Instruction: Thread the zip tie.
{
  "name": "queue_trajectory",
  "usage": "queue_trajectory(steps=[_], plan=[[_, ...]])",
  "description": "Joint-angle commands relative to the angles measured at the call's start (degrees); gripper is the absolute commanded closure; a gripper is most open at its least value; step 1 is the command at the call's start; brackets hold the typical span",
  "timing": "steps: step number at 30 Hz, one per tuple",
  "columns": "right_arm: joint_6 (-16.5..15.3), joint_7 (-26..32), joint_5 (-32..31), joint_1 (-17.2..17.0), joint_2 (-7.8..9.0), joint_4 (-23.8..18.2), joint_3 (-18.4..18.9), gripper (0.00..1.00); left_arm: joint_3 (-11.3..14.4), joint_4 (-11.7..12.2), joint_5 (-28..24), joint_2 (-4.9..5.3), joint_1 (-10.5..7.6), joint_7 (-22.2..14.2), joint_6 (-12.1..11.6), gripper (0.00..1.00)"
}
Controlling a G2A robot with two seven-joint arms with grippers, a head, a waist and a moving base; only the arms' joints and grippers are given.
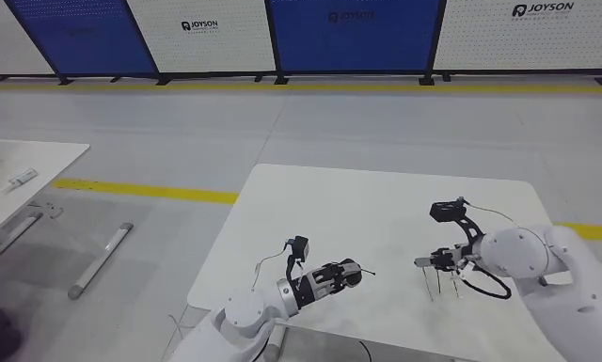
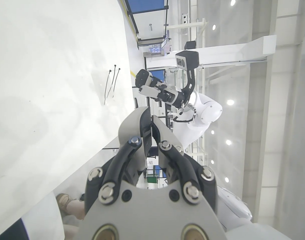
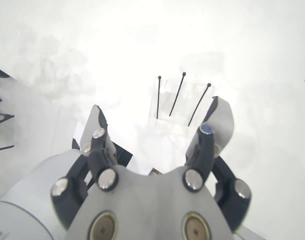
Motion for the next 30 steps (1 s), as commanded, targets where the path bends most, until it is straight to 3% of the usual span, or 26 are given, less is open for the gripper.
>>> queue_trajectory(steps=[1,8,10,12,15,22,24,30], plan=[[1.1,0.0,-0.3,0.7,-0.05,1.1,-1.4,0.33,0.0,0.0,0.0,0.0,0.0,0.0,0.0,1.0],[3.0,0.0,0.6,2.9,-0.2,4.0,-4.7,0.45,0.0,0.0,0.0,0.0,0.0,0.0,0.0,1.0],[3.3,0.0,1.1,3.1,-0.16,4.6,-4.9,0.42,0.0,0.0,0.0,0.0,0.0,0.0,0.0,1.0],[3.5,0.0,1.5,3.2,-0.11,5.0,-5.0,0.51,0.0,0.0,0.0,0.0,0.0,0.0,0.0,1.0],[3.8,0.0,1.5,3.1,0.0,5.2,-5.2,0.55,0.0,0.0,0.0,0.0,0.0,0.0,0.0,1.0],[4.2,0.0,2.1,2.4,0.12,6.2,-5.4,0.56,0.0,0.0,0.0,0.0,0.0,0.0,0.0,1.0],[4.3,0.0,2.2,2.4,0.06,6.7,-5.6,0.62,0.0,0.0,0.0,0.0,0.0,0.0,0.0,1.0],[5.2,0.0,1.9,2.4,-0.13,7.8,-5.7,0.65,0.0,0.0,0.0,0.0,0.0,0.0,0.0,1.0]])
